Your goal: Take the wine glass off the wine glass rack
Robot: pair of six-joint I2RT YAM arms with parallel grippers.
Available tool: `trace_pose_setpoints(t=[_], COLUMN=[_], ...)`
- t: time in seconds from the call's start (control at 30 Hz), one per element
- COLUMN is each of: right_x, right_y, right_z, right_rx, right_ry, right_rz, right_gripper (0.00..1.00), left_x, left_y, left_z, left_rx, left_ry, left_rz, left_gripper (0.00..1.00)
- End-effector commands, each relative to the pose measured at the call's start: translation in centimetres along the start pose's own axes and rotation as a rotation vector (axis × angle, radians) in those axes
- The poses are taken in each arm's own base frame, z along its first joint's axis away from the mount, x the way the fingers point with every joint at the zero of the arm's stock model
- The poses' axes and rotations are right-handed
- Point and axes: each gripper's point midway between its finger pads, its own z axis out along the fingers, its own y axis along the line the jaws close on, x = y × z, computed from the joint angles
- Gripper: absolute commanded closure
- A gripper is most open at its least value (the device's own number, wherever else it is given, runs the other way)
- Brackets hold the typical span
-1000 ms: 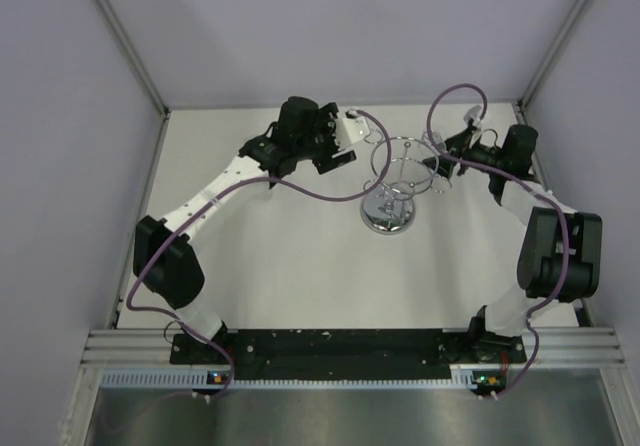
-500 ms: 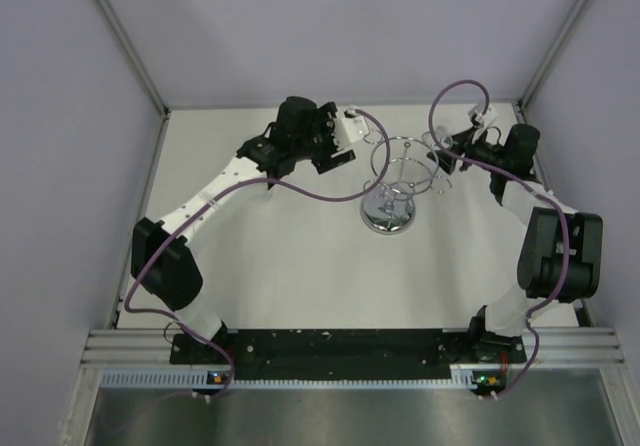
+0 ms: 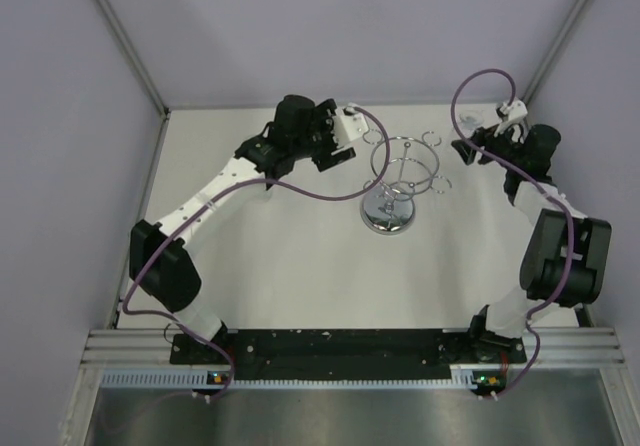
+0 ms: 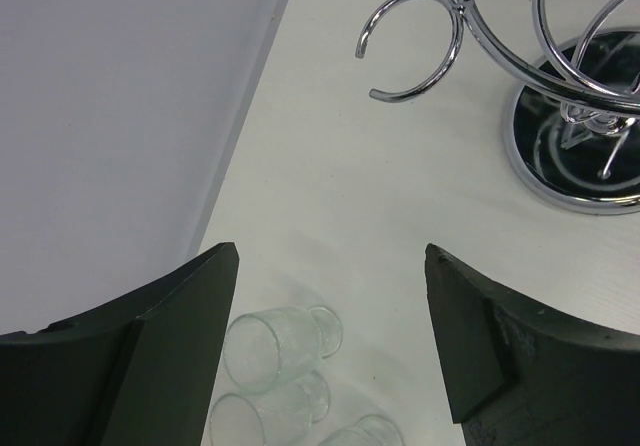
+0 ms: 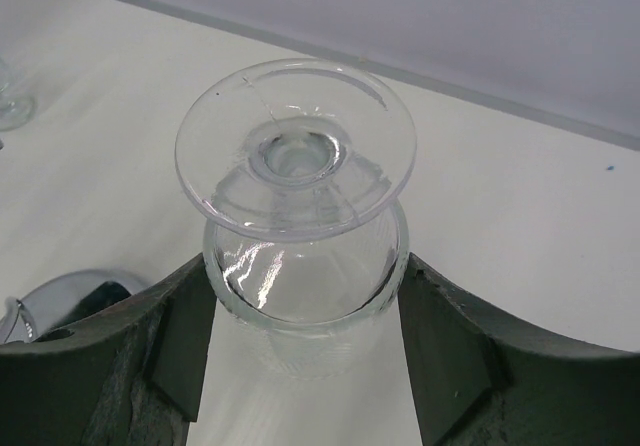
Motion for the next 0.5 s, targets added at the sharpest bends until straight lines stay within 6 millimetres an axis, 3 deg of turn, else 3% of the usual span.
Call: trace_pose_setpoints(t=[0.0, 0.13, 0.2, 0.4, 0.47], right_x=[-9.7, -13.1, -14.7, -20.0, -21.9], right_y=[-1.6, -2.7, -2.1, 1.9, 3.9], right_z=[-1.5, -2.7, -3.1, -2.9, -3.1], right_rx=[0.122, 0.239, 0.239, 0.239, 0.207], right_ry=[-0.182, -0.244, -0.26, -0.273, -0.289], right_rz=[-0.148, -0.094, -0.052, 0.011, 0.039], right_gripper=[1.0, 1.0, 1.0, 1.0, 1.0], left_x=[-5.0, -6.4, -7.3, -8.6, -9.9], left_y=[2.7, 3.1, 3.4, 4.6, 5.5], left_z=[-2.5, -3.6, -4.5, -7.1, -8.9], left_rx=[-0.075, -0.092, -0.099, -0.213, -0.304], left_ry=[-0.152, -0.203, -0.238, -0.358, -0.46], left_rz=[0.015, -0.009, -0.02, 0.037, 0.097], left_gripper=[0.19, 0.2, 0.2, 0.19, 0.2])
